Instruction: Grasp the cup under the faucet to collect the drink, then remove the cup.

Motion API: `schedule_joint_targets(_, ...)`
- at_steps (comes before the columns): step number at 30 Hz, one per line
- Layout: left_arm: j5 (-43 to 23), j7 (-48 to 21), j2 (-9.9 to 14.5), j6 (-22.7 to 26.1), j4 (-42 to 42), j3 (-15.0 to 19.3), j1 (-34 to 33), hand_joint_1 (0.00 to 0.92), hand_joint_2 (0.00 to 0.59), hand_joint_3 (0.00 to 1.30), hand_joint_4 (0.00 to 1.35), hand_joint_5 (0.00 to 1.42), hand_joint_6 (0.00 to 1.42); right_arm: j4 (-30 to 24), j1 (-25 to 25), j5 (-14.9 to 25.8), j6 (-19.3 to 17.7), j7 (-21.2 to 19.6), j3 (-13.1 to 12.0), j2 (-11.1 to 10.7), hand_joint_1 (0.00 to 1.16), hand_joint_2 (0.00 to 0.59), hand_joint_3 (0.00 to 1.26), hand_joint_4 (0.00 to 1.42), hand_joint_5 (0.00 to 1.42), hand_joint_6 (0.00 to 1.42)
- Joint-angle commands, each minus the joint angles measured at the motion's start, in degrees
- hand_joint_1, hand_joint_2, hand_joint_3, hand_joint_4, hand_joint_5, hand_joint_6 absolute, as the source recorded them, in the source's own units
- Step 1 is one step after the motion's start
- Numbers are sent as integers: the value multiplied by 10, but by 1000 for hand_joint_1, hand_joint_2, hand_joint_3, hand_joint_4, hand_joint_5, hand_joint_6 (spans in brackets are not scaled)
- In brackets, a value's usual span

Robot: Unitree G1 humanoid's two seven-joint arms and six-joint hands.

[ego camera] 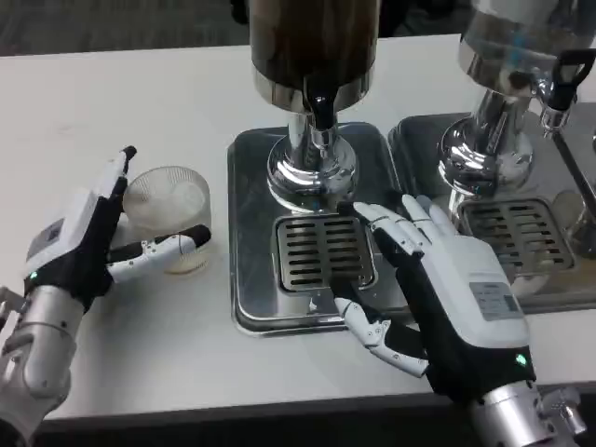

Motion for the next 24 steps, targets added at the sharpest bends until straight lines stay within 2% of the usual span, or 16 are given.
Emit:
schedule_joint_targets(1,-6,-29,-10,0,10,-9,-22,292,33,0,0,282,311,-16,0,1,-1,5,5,-1,392,444,217,205,61,17)
schedule_joint_targets(9,-13,-62,-25,-7,15,-7,-39,303,37,3,0,280,315,-24,6,0,2,15,10,-3,388,431,219,232,88,17)
schedule_joint_targets(14,-20,-65,-32,-13,15,-9,-41,328,48,70,65,324,332,-29,9,3,6,22,10,-3,384,429,227,243,96,17)
schedule_joint_targets(19,-37,-74,-42,-17,16,0,-37,409,77,182,176,421,412,-34,11,5,7,29,11,-2,383,429,227,245,99,17)
schedule_joint_targets(24,-55,-91,-56,-14,16,1,-34,500,94,314,309,568,611,-43,11,6,5,42,11,-7,382,430,238,256,107,17)
